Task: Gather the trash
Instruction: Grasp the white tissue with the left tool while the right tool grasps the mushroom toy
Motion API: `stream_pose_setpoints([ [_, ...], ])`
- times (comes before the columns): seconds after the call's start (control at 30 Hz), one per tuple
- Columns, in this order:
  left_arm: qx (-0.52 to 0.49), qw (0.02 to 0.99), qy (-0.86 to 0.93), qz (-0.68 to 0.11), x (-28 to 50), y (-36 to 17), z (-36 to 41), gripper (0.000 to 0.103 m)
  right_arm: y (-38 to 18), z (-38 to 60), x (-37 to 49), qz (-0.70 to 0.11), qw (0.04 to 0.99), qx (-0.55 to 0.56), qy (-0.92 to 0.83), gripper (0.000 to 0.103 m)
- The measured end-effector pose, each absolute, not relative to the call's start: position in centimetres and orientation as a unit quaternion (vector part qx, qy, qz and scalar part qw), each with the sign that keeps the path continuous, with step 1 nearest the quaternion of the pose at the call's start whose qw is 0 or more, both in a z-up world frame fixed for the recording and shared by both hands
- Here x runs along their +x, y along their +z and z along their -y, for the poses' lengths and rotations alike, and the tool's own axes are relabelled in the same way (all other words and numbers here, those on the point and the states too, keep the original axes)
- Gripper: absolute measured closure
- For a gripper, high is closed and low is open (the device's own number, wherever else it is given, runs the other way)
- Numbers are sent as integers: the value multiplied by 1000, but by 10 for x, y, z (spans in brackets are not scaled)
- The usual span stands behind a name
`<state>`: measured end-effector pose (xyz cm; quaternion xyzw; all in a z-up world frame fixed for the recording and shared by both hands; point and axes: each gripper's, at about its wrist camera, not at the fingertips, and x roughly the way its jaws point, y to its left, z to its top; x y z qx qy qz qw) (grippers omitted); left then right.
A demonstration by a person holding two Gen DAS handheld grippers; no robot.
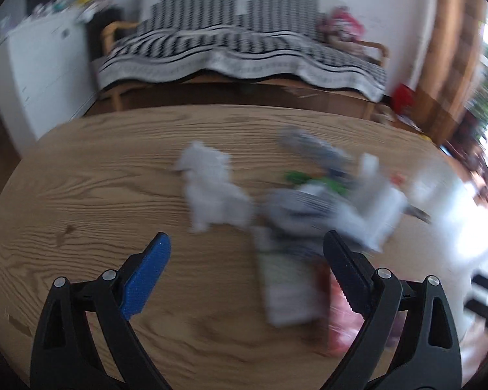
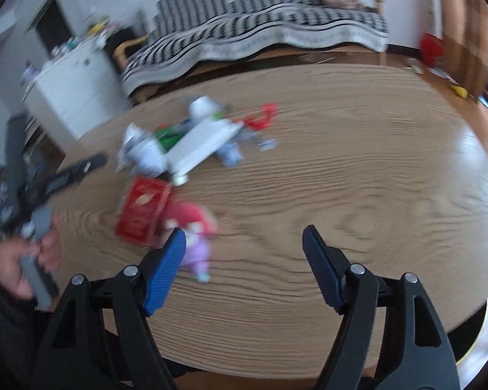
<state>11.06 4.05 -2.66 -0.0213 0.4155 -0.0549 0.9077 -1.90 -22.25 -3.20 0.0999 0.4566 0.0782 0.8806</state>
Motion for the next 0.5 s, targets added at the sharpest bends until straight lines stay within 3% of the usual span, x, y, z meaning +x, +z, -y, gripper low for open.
stream_pose_setpoints([
  [0.5, -79, 884, 16, -461, 211, -78, -64, 12, -61, 193, 6, -491, 861, 91, 94, 31],
])
